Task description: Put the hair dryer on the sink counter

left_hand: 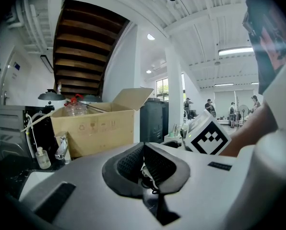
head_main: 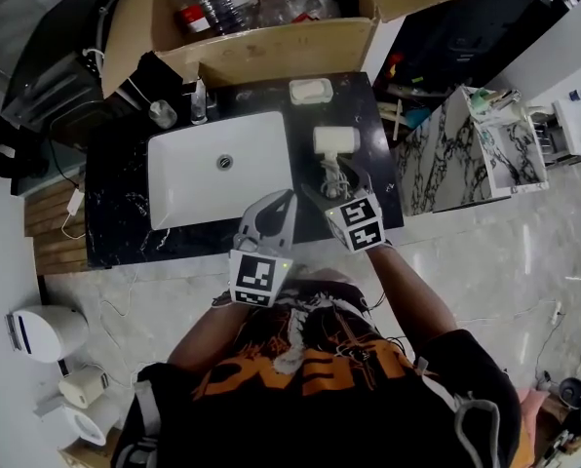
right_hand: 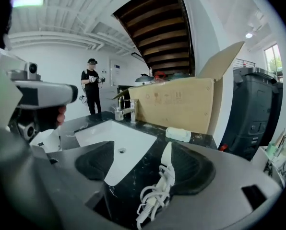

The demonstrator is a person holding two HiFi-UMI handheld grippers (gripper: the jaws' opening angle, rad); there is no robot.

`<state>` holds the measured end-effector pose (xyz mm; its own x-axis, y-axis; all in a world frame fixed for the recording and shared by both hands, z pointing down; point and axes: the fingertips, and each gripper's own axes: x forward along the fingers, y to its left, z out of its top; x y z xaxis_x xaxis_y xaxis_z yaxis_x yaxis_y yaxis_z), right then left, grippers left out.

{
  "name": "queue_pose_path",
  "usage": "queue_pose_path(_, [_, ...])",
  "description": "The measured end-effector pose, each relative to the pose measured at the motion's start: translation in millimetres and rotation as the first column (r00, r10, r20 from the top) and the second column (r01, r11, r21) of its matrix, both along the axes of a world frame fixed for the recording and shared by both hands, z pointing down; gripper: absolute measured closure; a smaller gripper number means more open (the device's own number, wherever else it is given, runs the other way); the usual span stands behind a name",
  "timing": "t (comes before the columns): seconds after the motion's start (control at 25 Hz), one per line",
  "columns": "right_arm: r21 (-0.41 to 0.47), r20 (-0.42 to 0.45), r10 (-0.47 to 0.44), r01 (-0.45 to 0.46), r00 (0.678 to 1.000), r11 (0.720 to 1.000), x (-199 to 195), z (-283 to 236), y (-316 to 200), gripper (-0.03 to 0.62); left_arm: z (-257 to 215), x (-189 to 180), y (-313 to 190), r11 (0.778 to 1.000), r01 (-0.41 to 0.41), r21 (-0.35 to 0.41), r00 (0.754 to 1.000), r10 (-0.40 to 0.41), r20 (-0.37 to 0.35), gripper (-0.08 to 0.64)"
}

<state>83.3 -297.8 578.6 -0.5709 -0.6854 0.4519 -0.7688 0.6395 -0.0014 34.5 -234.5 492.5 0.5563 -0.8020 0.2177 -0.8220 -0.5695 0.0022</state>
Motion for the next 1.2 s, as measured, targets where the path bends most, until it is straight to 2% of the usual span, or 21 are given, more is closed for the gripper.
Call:
queue_pose_path(0.12, [0.048,0.093,-0.012,0.007,0.996,0.999,-7.2,-28.8,7.5,0.225,-8.3,-9.4,0.5,1.000,0.012,-0.002,1.000,-0.012,-0.015,0.538])
queue_pose_path(0.24, [0.144,0.159,-0.027,0.004,0.987,0.990,-6.5,-67.1,16.5,0.276,-22.6,-20.4,1.5,0.999,0.043,0.009,0.998,-0.043,-0.038,0.538])
queue_pose_path(0.36, [0.220,0.181,-0.036,-0.005,0.983,0.976,-0.7,-101.4,27.0,0.322,-36.5,-25.6,7.8,0.998,0.065,0.025,0.996,-0.063,-0.067,0.538])
queue_pose_path(0.72, [0.358,0.232,-0.117,0.028,0.966,0.933,-10.1,-165.4,54.9,0.391,-89.4,-20.4,25.3,0.984,0.087,0.157,0.989,-0.066,-0.134,0.538])
queue_pose_path(0.96, [0.445,0.279,-0.160,0.021,0.947,0.895,-16.8,-202.0,75.7,0.414,-109.7,-21.4,34.2,0.978,0.104,0.182,0.982,-0.072,-0.172,0.538])
queue_pose_path(1.2, [0.488,0.357,-0.172,-0.026,0.918,0.872,-19.7,-237.7,98.4,0.437,-116.3,-27.1,41.0,0.974,0.123,0.188,0.979,-0.088,-0.184,0.538])
